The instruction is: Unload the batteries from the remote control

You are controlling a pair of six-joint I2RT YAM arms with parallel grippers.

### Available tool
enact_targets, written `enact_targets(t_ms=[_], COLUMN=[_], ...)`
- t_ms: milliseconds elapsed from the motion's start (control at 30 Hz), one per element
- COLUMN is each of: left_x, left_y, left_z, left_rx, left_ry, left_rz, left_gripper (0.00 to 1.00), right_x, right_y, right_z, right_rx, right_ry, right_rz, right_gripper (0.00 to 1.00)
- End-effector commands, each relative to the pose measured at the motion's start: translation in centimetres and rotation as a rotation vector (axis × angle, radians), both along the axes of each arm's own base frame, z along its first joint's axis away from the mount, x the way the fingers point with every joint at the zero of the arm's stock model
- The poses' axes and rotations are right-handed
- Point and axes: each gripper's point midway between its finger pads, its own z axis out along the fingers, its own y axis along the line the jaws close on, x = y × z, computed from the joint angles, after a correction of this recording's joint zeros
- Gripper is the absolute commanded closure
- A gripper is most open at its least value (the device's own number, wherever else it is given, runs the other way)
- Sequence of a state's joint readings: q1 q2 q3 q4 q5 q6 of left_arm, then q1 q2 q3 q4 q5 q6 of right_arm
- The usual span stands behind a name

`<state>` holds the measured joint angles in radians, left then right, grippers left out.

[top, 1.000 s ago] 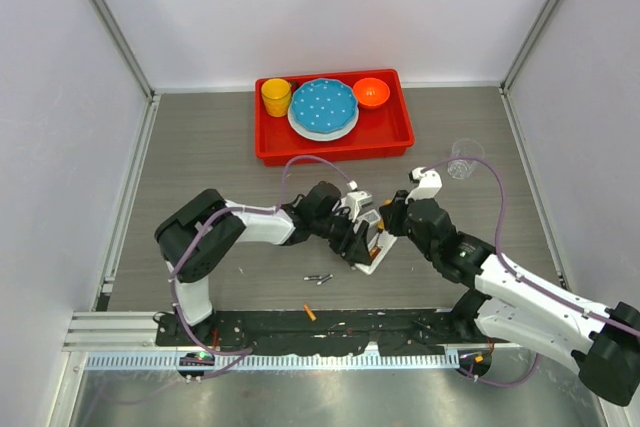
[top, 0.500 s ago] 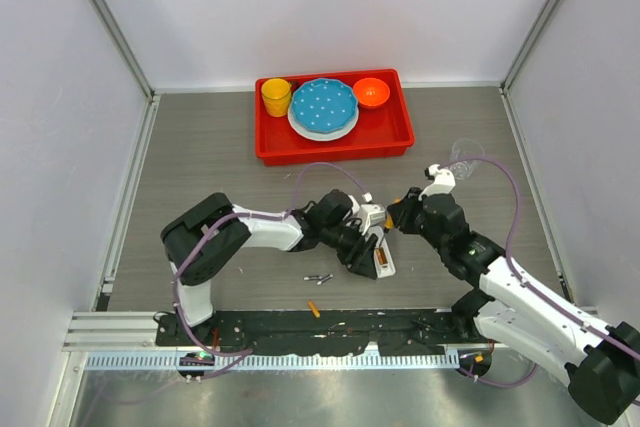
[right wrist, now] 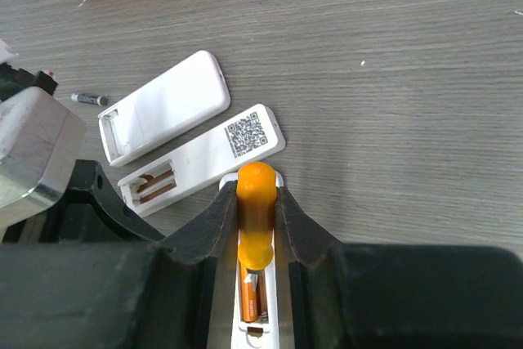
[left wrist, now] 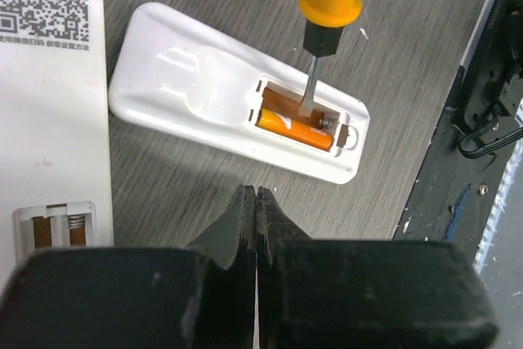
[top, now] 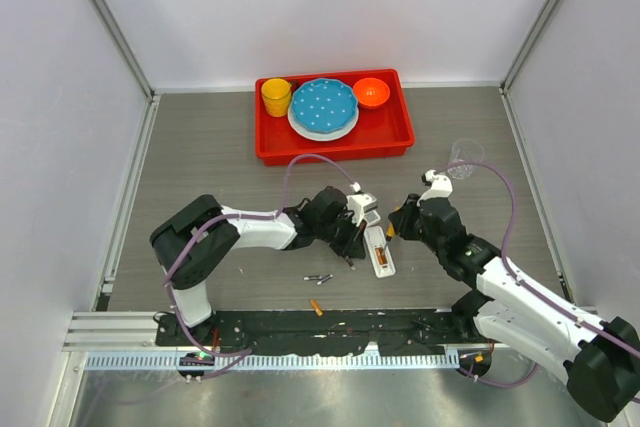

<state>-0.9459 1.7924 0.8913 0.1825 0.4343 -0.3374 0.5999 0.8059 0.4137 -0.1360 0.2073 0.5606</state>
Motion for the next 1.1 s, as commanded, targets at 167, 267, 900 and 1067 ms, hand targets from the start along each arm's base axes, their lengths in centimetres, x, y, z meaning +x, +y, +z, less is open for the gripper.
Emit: enact_targets(t_ms=[167,267,900,1067], left_x=[0.2,-0.1,-0.4,-0.5], left_y=[-0.7,-0.8,-1.6,-1.5], left_z=[0.0,-0.4,-2.6,-2.8], left_rx=[0.028,0.038,0.111,0.115], left_ry=[-0.028,-0.024,0.039,0.044], left_rz=[-0.001,-0.01,-0.011,-0.013], left_gripper=[1.0,1.0,1.0,1.0], right_x=[0.5,0.6,0.2,0.5], right_y=[-0.1,0.0,1.9,1.7], right_z=[-0.8,-1.0,-2.9,-3.3], right_rx=[0.009,0.024,0.228,0.301], right_ry=[-0.002,-0.001,0.076,0.094], right_rz=[-0.033,-0.04,-0.055,-0.073], right_gripper=[0.99,0.99,0.99,0.99])
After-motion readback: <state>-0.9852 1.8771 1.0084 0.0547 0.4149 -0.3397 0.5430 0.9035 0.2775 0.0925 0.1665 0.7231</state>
